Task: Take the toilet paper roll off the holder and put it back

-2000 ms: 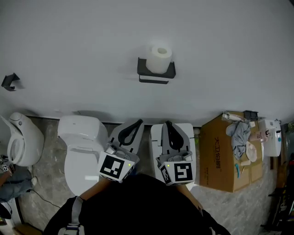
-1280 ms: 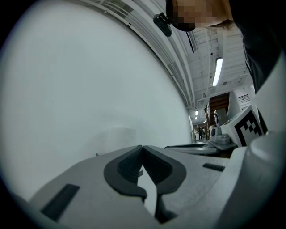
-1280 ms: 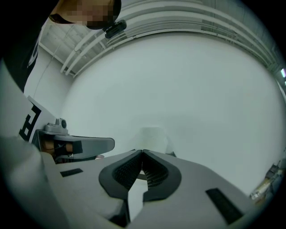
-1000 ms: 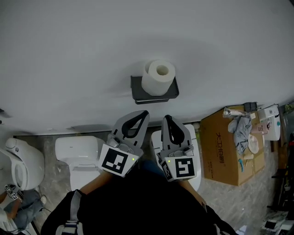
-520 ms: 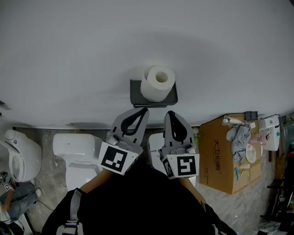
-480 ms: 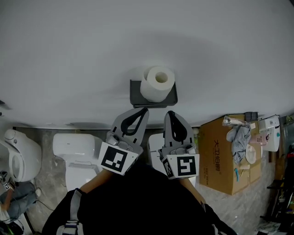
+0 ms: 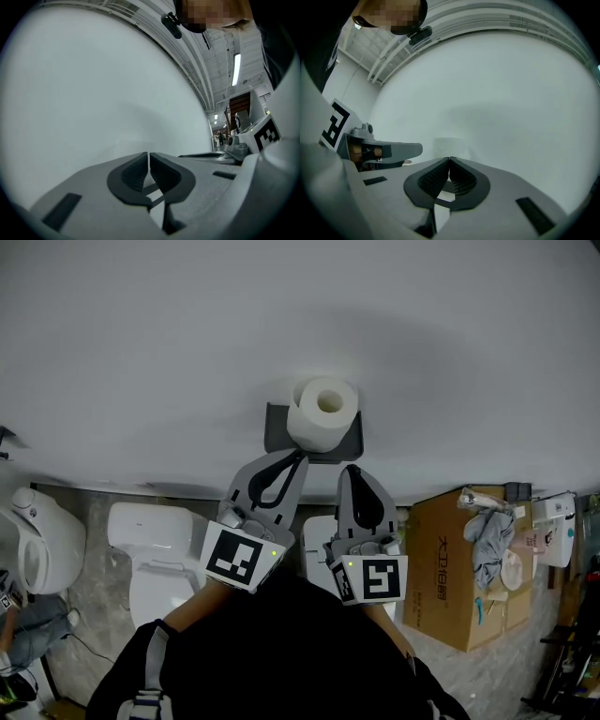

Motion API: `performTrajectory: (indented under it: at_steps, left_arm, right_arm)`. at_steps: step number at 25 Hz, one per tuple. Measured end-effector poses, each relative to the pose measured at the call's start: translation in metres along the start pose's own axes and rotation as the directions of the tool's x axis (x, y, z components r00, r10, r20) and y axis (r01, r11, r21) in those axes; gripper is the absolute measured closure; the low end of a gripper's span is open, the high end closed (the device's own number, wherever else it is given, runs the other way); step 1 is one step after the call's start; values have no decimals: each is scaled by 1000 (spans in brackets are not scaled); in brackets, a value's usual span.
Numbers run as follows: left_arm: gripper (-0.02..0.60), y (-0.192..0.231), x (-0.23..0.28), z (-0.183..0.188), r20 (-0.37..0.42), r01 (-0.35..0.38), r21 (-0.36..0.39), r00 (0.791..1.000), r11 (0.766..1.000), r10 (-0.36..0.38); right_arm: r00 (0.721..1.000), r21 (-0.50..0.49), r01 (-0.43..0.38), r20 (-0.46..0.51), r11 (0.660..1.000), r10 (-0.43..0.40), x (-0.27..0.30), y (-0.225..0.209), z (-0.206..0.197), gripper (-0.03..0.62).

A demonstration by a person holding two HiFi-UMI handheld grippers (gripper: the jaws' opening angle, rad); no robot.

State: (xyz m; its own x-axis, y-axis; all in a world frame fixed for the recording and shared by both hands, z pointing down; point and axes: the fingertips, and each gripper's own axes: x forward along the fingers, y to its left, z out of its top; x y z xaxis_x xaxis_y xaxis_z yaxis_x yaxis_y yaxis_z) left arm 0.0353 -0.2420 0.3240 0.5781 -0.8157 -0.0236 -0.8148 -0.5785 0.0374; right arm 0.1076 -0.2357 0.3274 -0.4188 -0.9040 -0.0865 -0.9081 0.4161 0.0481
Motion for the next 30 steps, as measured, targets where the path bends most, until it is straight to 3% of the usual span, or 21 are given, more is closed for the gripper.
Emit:
performTrajectory:
  at_steps: [5,9,14,18,27,30]
  left_arm:
    - [570,-2,9,4,-1,-8,3,1000,1000,8]
    - [481,-2,16,5,-3,-21,-7,1000,1000,21]
    - [326,3,27,6,-8,-64,-4,998,998,64]
    - [248,8,30,6,-21,-92,7,996,996,92]
    - [174,10,50,9,-43,-110,31,993,993,111]
    - [158,10,57,13,-21,-93,72,995,993,95]
  right_arm:
    - [999,-6,-29,14,1000,29,6,-5,2,571]
    - [999,23,-28,27,999,27,9,-10,4,571]
    - [999,19,-26,31,999,26,13,-17,3,571]
    - [999,8,-28,27,1000,28,15,-19,1,571]
    - [999,20,-41,13,999,41,16,-28,-4,571]
    - [999,33,-40,19,999,39,18,-29,-4,571]
